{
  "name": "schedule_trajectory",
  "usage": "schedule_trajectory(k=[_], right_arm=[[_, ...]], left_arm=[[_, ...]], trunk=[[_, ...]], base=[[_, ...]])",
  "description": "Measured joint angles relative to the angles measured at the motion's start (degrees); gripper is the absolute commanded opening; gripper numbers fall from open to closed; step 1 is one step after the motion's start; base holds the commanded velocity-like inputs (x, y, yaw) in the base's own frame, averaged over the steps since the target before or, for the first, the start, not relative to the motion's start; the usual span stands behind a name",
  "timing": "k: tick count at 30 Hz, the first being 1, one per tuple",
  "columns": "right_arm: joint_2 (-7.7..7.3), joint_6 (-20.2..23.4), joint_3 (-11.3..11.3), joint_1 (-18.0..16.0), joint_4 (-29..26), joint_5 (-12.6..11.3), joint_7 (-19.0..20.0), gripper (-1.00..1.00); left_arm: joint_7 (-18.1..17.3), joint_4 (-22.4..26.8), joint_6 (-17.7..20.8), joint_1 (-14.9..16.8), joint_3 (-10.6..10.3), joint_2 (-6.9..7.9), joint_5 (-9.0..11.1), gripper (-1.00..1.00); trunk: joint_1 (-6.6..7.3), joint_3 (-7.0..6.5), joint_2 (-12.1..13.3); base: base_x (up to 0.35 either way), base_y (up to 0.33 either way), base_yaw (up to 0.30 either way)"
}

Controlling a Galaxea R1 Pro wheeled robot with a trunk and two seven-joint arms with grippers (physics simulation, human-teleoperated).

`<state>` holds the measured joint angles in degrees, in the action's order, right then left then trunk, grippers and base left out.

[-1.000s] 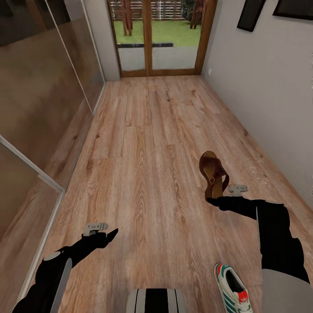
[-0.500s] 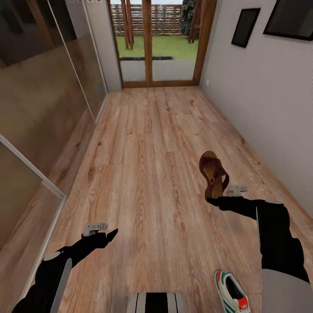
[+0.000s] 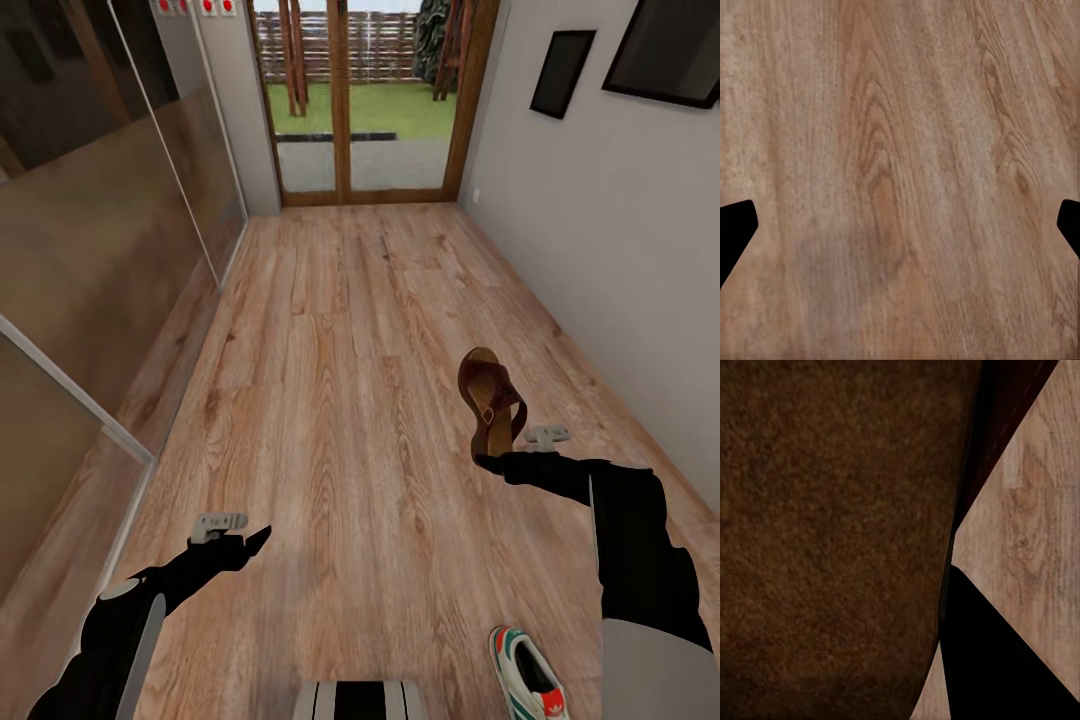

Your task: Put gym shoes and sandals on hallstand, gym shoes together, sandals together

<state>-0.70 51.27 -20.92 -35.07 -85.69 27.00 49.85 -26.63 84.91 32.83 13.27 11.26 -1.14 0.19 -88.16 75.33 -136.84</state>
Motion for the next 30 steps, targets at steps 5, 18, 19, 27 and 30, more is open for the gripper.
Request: schedule_trajectory(k=[5, 18, 19, 27, 30], right_arm=[[0.0, 0.0, 0.0, 0.0, 0.0, 0.0, 0.02, -1.0], [0.0, 0.01, -0.07, 0.0, 0.09, -0.13, 0.09, -1.0], [0.0, -0.01, -0.07, 0.0, 0.2, -0.13, 0.09, -1.0], [0.0, -0.28, -0.1, 0.0, 1.16, -0.15, 0.08, -1.0], [0.0, -0.37, -0.15, 0.0, 1.27, -0.17, 0.08, -1.0]], left_arm=[[0.0, 0.0, -0.01, 0.0, -0.01, 0.0, 0.0, 1.0], [0.0, -0.01, 0.0, 0.0, -0.01, 0.0, 0.0, 1.0], [0.0, -0.01, -0.02, 0.0, -0.01, 0.0, 0.0, 1.0], [0.0, -0.01, 0.0, 0.0, -0.01, 0.0, 0.0, 1.0], [0.0, -0.01, 0.0, 0.0, -0.01, 0.0, 0.0, 1.0]], trunk=[[1.1, -0.9, 2.01], [3.95, -3.23, 7.22], [4.17, -3.41, 7.62], [5.93, -4.85, 10.83], [6.59, -5.39, 12.03]], base=[[0.0, 0.0, 0.0], [0.0, 0.0, 0.0], [0.0, 0.0, 0.0], [0.0, 0.0, 0.0], [0.0, 0.0, 0.0]])
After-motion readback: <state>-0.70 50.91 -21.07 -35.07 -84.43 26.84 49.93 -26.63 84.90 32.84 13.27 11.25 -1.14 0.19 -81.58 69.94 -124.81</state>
